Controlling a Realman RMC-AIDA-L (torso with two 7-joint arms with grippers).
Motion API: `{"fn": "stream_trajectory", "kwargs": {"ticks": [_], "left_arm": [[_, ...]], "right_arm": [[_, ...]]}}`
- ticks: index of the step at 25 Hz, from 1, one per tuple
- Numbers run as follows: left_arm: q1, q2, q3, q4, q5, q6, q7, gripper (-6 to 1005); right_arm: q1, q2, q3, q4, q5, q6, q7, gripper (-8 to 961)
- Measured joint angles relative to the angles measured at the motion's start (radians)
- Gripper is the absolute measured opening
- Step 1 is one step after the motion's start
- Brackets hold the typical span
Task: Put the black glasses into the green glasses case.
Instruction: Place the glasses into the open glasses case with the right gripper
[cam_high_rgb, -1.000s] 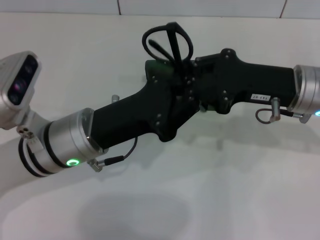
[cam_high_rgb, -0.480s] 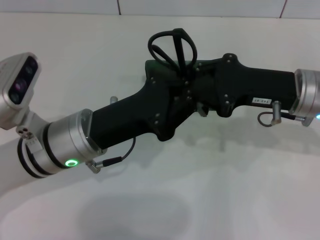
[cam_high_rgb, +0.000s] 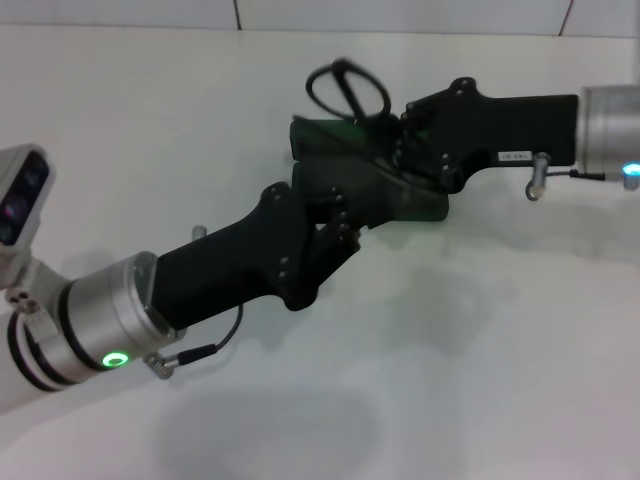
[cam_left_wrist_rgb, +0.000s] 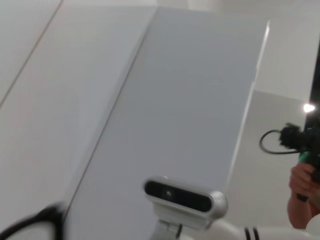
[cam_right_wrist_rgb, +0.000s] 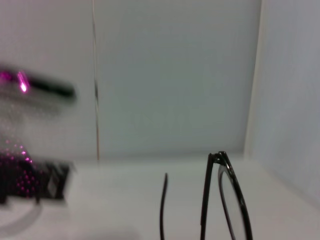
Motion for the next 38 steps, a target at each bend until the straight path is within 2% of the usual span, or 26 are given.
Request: {"fn": "stream_trajectory", "kwargs": {"ticks": [3,6,11,15,20,22,27,30,33,38], "left_arm": [[0.019,0.001,-0.005,0.000,0.000,0.000,0.005,35],[0.022,0.001,-0.005,0.000,0.001,0.000,0.007,35],[0.035,-0.001,-0.005,-0.001,0.001,-0.003,0.019,35],[0.044,-0.001,-0.006,-0.001,-0.003,-0.006,0.021,35],[0.043,-0.001,-0.007,-0.002,-0.007,-0.008,0.021,35],[0.040,0.000,-0.007,-0.002,-0.007,-0.008,0.021,35],[0.031,0.000,-0.008,-0.011,-0.007,-0.021,0.021,35],[0.029,0.000,-0.008,-0.012,-0.008,-0.026,0.021,35],[0.025,0.001,-0.009,-0.012,-0.009,-0.027,0.021,35],[0.010,0.000,-0.009,-0.006,-0.009,-0.026,0.015,35]], "right_arm": [[0.044,0.024,0.000,-0.071,-0.222,0.078,0.125,160],[0.092,0.045,-0.033,-0.086,-0.384,0.156,0.215,161],[0.135,0.046,-0.184,-0.081,-0.435,0.305,0.302,163],[0.147,0.048,-0.229,-0.076,-0.459,0.376,0.329,165],[0.161,0.047,-0.242,-0.059,-0.465,0.403,0.337,167],[0.155,0.047,-0.240,-0.077,-0.460,0.375,0.337,168],[0.074,0.043,-0.198,-0.212,-0.377,0.259,0.338,170],[0.020,0.043,-0.073,-0.260,-0.271,0.119,0.321,171],[-0.019,0.041,0.045,-0.254,-0.175,-0.024,0.278,173],[-0.064,0.040,0.155,-0.223,-0.101,-0.184,0.227,175]]}}
